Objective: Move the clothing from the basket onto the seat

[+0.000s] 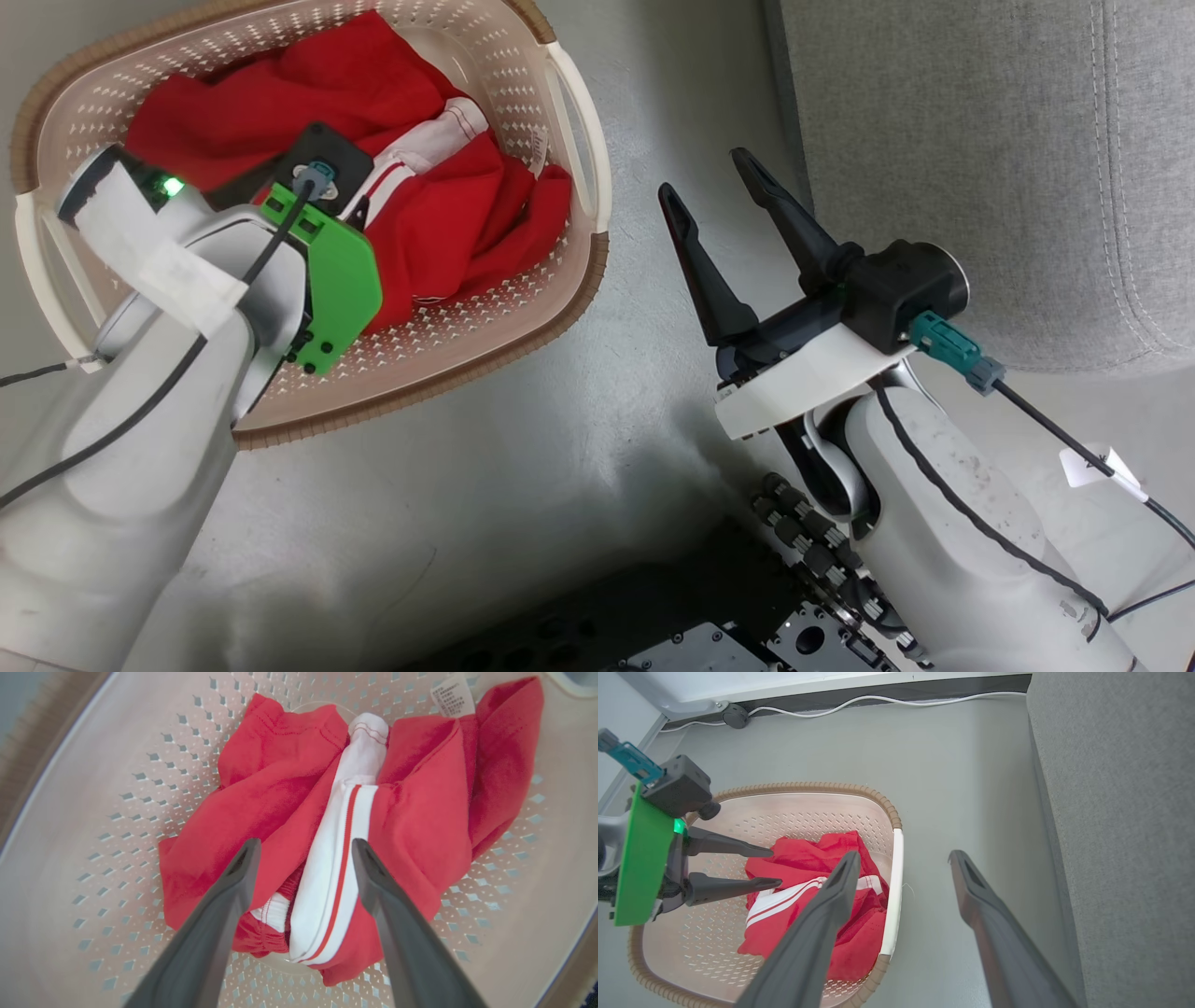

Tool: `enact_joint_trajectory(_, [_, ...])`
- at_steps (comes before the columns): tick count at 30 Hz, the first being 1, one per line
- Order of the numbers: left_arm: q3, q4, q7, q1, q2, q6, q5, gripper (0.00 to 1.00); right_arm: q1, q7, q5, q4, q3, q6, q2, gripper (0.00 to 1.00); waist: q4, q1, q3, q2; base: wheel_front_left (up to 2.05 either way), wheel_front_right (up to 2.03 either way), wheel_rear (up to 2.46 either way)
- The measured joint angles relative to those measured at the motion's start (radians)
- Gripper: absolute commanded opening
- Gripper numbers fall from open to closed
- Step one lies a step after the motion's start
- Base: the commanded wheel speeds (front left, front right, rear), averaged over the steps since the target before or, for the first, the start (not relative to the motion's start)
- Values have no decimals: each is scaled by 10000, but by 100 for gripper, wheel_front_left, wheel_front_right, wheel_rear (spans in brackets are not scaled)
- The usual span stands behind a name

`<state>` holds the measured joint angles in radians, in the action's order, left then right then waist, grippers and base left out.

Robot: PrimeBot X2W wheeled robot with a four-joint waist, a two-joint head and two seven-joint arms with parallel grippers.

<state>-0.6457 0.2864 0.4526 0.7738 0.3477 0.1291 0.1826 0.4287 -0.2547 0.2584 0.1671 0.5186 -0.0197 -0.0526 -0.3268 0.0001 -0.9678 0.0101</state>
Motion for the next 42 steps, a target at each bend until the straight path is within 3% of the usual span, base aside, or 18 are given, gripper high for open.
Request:
enact_joint_trajectory(16, [297,819,608,522,-153,0,376,100,-35,0,408,-203,297,-173,8,100,-142,0,-122,0,0,0,0])
enact_joint_trajectory(42, [-50,1749,1080,1127,-81,0,-153,100,-38,0,1118,-474,608,-362,38,100,-677,0,-503,0,0,0,0])
